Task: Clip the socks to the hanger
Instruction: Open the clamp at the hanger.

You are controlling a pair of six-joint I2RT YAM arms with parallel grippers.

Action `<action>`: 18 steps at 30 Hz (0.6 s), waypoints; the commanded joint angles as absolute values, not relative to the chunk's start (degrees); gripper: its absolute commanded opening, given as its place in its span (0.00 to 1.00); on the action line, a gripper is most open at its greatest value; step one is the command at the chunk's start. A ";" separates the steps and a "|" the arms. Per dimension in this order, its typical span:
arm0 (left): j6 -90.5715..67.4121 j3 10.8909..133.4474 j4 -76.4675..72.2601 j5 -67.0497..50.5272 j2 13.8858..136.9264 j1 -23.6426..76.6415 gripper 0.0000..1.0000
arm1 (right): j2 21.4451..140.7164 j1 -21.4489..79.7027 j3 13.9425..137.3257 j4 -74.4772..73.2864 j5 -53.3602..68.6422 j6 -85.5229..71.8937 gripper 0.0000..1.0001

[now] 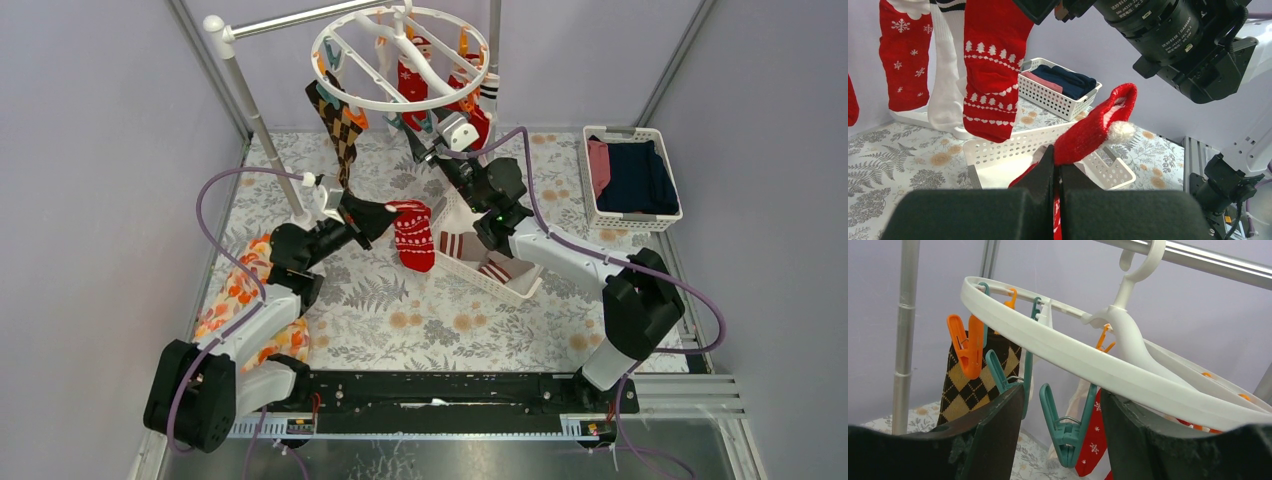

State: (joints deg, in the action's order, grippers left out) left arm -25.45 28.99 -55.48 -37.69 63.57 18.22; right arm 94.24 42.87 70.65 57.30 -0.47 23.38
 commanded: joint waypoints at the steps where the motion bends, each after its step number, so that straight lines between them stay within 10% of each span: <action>1: -26.78 28.12 -60.88 -38.98 64.32 17.66 0.00 | 94.47 43.51 73.41 62.71 -2.55 23.02 0.62; 18: -28.67 30.91 -61.49 -38.94 67.82 17.40 0.00 | 93.84 43.60 72.47 64.36 -3.54 20.86 0.36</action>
State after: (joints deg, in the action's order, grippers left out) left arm -27.62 29.02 -57.36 -38.59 66.70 17.89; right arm 94.89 43.03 70.65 60.75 -2.55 21.67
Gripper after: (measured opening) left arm 0.009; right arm 0.410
